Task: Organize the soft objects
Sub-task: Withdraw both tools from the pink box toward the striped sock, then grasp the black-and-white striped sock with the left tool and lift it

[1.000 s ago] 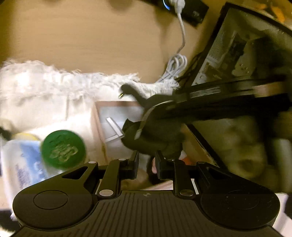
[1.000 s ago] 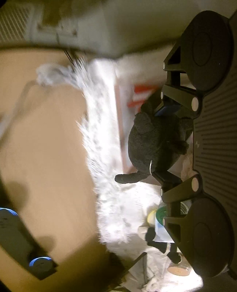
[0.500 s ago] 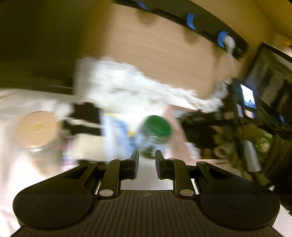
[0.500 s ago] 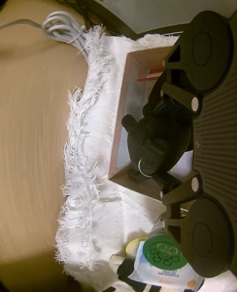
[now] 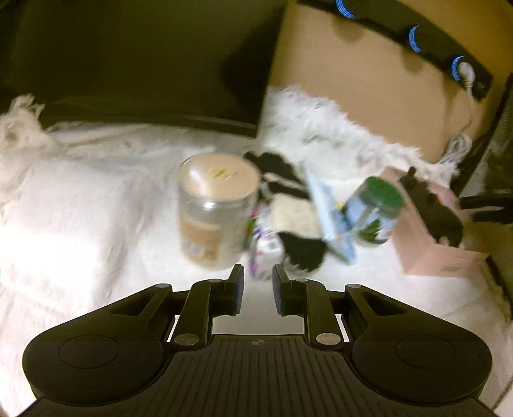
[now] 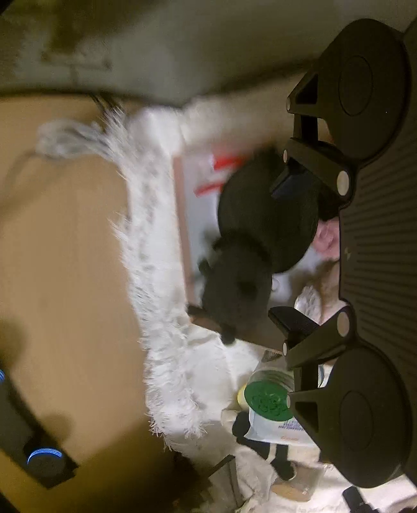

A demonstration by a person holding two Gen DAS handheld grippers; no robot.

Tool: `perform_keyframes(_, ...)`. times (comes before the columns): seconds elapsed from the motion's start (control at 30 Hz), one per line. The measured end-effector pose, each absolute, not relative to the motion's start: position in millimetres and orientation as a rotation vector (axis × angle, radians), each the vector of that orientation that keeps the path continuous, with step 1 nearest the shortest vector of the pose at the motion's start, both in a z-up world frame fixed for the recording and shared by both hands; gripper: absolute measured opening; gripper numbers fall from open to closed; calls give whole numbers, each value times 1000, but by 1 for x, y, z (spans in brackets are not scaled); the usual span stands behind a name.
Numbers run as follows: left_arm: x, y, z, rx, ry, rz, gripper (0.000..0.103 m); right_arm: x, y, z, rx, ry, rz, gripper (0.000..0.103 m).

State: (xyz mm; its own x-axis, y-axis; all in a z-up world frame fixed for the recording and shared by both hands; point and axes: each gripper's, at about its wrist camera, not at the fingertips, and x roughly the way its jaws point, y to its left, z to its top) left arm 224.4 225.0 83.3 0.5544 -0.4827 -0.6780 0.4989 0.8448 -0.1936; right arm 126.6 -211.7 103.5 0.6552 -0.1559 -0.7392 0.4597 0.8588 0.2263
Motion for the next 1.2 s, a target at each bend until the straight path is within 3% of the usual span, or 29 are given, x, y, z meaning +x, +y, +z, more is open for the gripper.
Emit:
perform_keyframes(0.3, 243, 229, 85, -74, 810, -545, 21, 114, -135, 128, 174, 701, -394, 75)
perform_keyframes(0.67, 254, 248, 89, -133, 821, -497, 21, 199, -2, 108, 111, 740, -88, 73)
perform_keyframes(0.77, 255, 259, 89, -145, 830, -479, 21, 227, 28, 94, 66, 741, -82, 63)
perform_keyframes(0.93, 253, 274, 79, -145, 867, -471, 21, 265, 48, 65, -25, 804, -133, 35)
perform_keyframes(1.2, 256, 260, 74, -141, 864, -560, 21, 225, 16, 87, -64, 723, -270, 27)
